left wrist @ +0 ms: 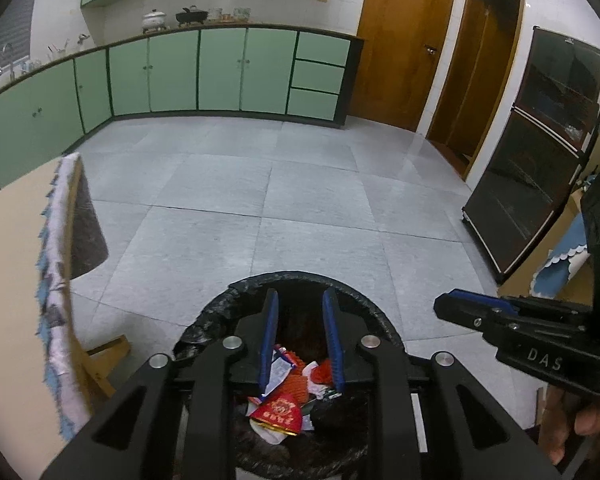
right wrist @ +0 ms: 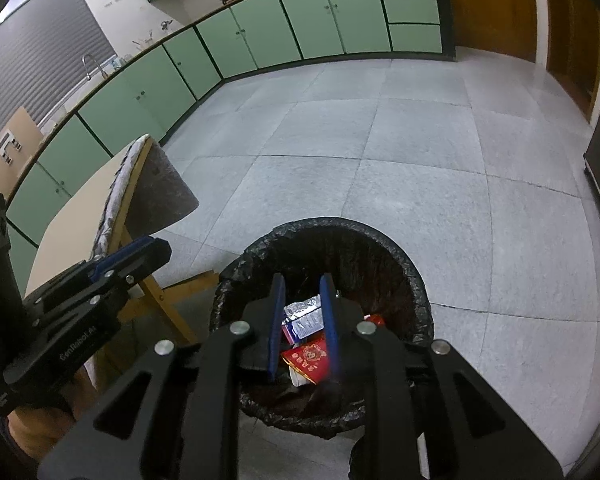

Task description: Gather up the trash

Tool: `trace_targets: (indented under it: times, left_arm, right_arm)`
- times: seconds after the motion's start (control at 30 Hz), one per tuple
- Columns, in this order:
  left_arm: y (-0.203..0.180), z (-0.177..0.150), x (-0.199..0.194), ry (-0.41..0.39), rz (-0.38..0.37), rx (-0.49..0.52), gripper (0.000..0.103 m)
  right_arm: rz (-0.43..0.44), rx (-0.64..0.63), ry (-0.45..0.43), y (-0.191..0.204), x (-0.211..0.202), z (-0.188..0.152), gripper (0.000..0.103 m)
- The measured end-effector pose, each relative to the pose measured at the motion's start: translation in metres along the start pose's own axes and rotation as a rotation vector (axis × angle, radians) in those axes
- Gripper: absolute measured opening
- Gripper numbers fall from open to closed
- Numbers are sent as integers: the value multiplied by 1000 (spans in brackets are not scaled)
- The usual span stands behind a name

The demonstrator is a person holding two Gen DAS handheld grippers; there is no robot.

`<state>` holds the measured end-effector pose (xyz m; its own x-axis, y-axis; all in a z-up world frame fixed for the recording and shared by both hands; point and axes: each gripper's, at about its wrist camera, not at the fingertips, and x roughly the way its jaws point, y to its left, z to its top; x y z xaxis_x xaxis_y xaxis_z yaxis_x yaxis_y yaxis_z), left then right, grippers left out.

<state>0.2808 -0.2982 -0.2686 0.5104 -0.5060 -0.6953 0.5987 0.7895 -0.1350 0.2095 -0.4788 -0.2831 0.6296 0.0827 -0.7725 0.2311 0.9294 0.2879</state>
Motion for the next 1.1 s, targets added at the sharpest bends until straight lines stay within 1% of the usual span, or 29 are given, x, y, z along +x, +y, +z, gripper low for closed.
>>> trace_targets:
  times: [0.13, 0.23, 0.3, 0.37, 0.4, 0.47, 0.5, 0.57, 0.6, 0.67, 0.7, 0.77, 0.8, 0.87, 0.9, 0.97, 1.0, 1.1]
  left_arm:
    - [8, -4, -28, -21, 24, -24, 28]
    - [12, -6, -48, -36, 43, -38, 35]
    - [12, -8, -68, -54, 58, -41, 40]
    - [11, -12, -86, -67, 72, -38, 49]
    - [10, -14, -96, -80, 80, -38, 50]
    - [10, -20, -117, -103, 105, -37, 58]
    - [11, -22, -127, -113, 116, -39, 59]
    - [10, -25, -148, -136, 131, -33, 64]
    - [10, -27, -157, -148, 139, -30, 66]
    - [9, -31, -177, -170, 154, -22, 72]
    - [8, -33, -185, -176, 162, -17, 73]
    - [10, -37, -204, -187, 183, -12, 75]
    - [10, -40, -213, -194, 194, -12, 77]
    - [11, -43, -231, -208, 227, -25, 85]
    - [12, -46, -239, -213, 234, -32, 87]
    - [15, -53, -258, -222, 257, -41, 94]
    - [15, -56, -270, -229, 277, -43, 97]
    - [21, -60, -297, -239, 314, -94, 97]
  right_arm:
    - [-7, -18, -24, 15, -19, -4, 23]
    - [-24, -40, -34, 30, -34, -9, 28]
    - [-42, -57, -51, 40, -46, -13, 32]
    - [-68, -82, -70, 54, -62, -20, 41]
    - [-83, -96, -80, 61, -69, -24, 43]
    - [-92, -112, -97, 70, -82, -31, 50]
    - [-107, -124, -109, 77, -91, -36, 52]
    - [-120, -144, -127, 88, -105, -43, 63]
    - [-133, -157, -139, 95, -113, -48, 65]
    - [-152, -181, -159, 104, -126, -53, 69]
    - [-170, -188, -171, 109, -135, -57, 71]
    - [-169, -189, -193, 114, -148, -61, 77]
    - [-172, -185, -206, 118, -157, -63, 78]
    - [-178, -187, -225, 123, -169, -64, 82]
    - [-180, -190, -236, 126, -177, -65, 83]
    - [-189, -195, -256, 133, -191, -69, 88]
    - [-192, -203, -265, 138, -200, -71, 88]
    - [-207, -224, -292, 151, -219, -77, 90]
